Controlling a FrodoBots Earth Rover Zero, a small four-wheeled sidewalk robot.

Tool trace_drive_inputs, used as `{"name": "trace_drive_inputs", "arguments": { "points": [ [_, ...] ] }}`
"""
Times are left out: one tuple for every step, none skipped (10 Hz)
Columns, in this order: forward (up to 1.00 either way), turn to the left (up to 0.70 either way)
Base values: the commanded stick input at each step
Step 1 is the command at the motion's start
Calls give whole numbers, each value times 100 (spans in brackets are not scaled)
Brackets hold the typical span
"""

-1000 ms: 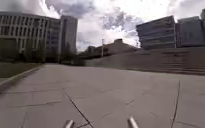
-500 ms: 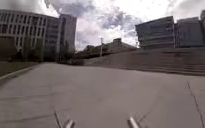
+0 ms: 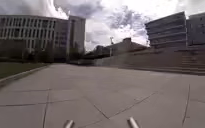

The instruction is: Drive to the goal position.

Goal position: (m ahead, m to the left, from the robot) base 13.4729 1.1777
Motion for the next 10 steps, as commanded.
{"name": "trace_drive_inputs", "arguments": {
  "points": [
    [100,1],
    [100,1],
    [100,1],
    [100,1],
    [100,1],
    [100,1],
    [100,1],
    [100,1],
    [100,1],
    [100,1]
  ]
}}
